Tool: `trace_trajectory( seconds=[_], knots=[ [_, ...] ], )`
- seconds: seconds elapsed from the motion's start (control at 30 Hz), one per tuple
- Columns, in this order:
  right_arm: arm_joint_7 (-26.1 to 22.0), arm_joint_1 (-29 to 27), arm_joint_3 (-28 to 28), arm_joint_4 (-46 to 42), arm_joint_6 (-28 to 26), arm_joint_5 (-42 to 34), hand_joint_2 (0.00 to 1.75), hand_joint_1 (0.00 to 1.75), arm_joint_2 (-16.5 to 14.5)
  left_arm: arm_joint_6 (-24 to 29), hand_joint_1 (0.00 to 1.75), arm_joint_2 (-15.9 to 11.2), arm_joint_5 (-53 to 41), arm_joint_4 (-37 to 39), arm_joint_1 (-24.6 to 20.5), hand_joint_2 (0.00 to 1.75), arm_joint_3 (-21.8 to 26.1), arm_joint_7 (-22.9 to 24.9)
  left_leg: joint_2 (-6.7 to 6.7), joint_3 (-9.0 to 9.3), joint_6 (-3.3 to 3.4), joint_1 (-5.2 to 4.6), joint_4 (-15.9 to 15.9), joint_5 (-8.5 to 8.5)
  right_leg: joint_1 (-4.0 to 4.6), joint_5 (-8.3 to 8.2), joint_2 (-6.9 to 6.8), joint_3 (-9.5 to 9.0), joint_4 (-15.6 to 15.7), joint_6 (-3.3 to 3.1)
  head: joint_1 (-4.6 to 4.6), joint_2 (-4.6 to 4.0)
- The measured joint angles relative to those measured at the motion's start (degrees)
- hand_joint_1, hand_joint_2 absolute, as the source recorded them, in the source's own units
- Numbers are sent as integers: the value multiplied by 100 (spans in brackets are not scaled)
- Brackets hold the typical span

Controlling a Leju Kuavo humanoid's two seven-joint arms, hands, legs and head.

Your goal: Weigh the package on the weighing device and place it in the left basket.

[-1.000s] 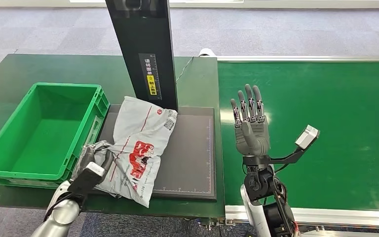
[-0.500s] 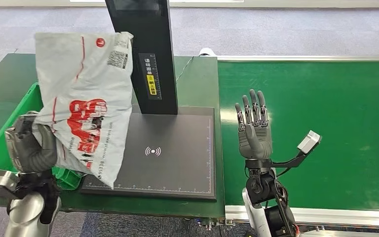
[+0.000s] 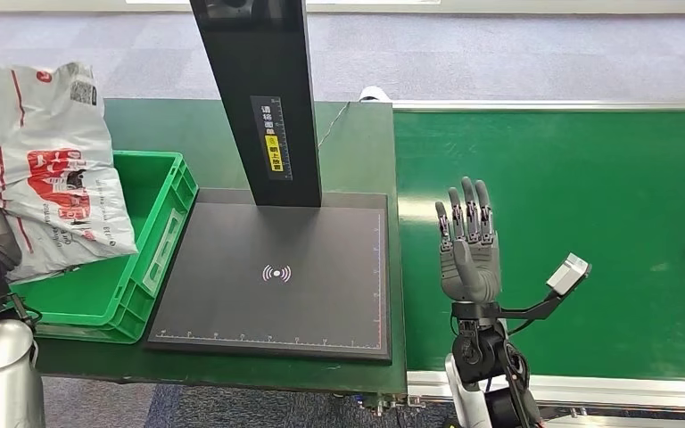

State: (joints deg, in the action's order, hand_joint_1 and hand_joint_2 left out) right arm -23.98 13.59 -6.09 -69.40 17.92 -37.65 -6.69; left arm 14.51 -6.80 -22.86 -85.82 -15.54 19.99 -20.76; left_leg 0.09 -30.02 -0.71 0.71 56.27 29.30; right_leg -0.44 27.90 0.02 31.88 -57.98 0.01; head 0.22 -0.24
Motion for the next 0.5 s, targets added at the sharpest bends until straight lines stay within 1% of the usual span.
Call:
trace_trajectory(
  seconds=[0.13, 0.3, 0.37, 0.5],
  knots=[
    [29, -2, 22, -12, 9, -8, 175, 0, 1, -59, 175, -226, -214, 874, -235, 175, 325, 188, 0, 0, -1, 0, 0, -1, 0, 0, 0, 1, 0, 0, 1, 0],
    [81, -8, 42, -62, 6, -35, 175, 0, 2, -224, 175, -537, -393, 1763, -377, 175, 435, 263, 2, -1, -2, 0, 0, -2, 0, 0, 2, 2, -1, 0, 1, 0],
    [114, -18, 50, -85, 1, -38, 175, 0, 1, -259, 175, -600, -512, 1986, -379, 175, 432, 290, 1, -3, -2, 0, 0, -2, 0, 0, 1, 3, -1, 0, 2, 0],
    [167, -28, 52, -111, -2, -38, 175, 0, -1, -325, 175, -644, -805, 2259, -379, 175, 359, 458, 1, -5, -2, -1, 0, -2, -1, 0, 1, 5, 0, 0, 1, 0]
  ],
)
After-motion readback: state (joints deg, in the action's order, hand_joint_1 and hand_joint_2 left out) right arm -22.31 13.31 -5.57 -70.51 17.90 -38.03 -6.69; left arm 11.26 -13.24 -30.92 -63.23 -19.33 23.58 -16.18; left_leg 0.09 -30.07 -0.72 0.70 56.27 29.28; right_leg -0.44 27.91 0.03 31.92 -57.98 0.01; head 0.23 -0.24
